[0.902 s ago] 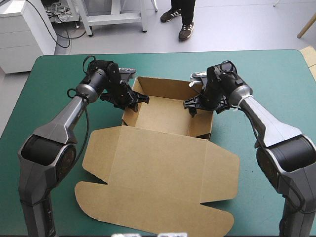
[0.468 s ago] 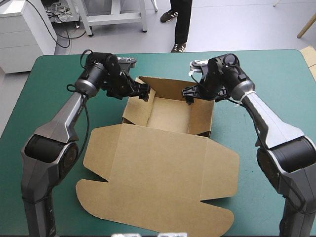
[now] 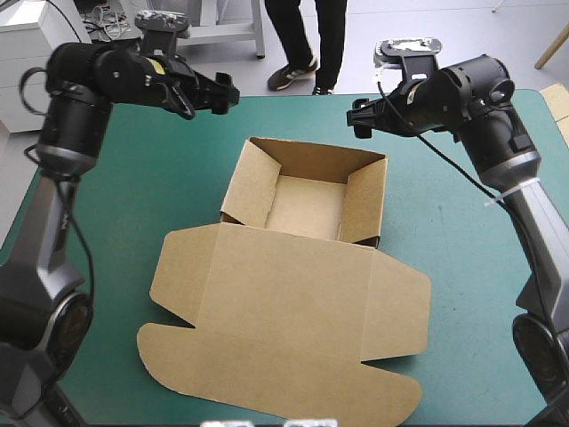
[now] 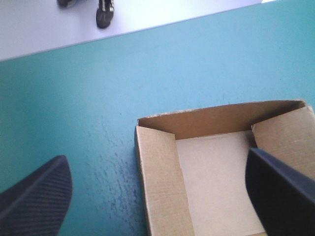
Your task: Fold the box
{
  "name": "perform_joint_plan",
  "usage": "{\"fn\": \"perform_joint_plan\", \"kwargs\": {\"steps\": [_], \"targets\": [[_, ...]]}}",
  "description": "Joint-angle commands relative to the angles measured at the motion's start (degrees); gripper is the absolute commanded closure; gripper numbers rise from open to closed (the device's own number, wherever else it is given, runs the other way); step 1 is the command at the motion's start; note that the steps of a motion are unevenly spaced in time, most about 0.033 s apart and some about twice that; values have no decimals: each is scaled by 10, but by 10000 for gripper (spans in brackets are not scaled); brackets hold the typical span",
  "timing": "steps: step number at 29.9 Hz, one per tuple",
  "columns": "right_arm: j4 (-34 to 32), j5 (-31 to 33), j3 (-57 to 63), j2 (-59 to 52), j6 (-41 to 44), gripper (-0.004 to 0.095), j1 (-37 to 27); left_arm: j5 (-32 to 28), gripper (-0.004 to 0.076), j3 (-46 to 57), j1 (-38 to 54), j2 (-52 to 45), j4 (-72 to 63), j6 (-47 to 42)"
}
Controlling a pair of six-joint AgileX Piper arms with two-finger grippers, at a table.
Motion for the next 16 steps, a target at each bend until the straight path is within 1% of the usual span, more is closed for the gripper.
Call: {"fn": "perform_joint_plan", "kwargs": {"steps": [1,3,5,6,7,8,12,16], "targets": [[-2,-24,4,-42,1,19,-3,12,174,10,0,-92,-2,31],[-2,-24,42,-53,9,19,-3,12,317,37,0,-133,20,34],[-2,-24,83,-63,18,19,-3,12,500,71,0,-175,39,35],[-9,-24,103,-65,22,20,-3,12,577,90,0,-192,48,41],[-17,-24,121,-64,27,20,-3,12,671,112,0,-214,55,46],[-26,-24,133,-64,34,20,-3,12,729,136,0,-236,66,48],[-36,-40,180,-63,52,19,-3,12,731,230,0,-325,69,48],[-28,-72,221,-62,84,19,-3,12,731,336,0,-407,66,48]]}}
